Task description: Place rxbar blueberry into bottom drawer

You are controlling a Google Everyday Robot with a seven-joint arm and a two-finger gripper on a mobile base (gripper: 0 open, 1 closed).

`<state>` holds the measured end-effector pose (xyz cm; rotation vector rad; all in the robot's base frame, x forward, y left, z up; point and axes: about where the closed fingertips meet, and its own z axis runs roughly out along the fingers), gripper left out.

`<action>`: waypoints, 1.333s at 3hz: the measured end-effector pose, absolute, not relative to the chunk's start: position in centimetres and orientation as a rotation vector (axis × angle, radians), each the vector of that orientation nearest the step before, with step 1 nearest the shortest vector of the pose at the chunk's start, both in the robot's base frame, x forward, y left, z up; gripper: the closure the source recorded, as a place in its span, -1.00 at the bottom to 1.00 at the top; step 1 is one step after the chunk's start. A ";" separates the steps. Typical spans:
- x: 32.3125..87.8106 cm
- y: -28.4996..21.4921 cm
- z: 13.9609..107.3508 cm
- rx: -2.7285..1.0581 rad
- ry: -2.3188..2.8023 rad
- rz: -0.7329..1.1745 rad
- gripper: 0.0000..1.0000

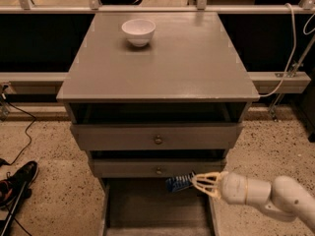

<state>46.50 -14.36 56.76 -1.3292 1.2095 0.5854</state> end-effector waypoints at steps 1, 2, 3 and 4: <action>45.2 -13.4 49.7 -1.286 1.253 0.623 1.00; 45.2 -11.8 45.4 -1.187 1.226 0.717 1.00; 45.1 -11.3 44.2 -1.164 1.236 0.736 1.00; 45.3 -11.3 43.7 -1.162 1.254 0.730 1.00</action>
Offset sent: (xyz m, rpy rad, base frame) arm -0.0102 0.0366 -0.1713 0.3151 0.1481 -0.0052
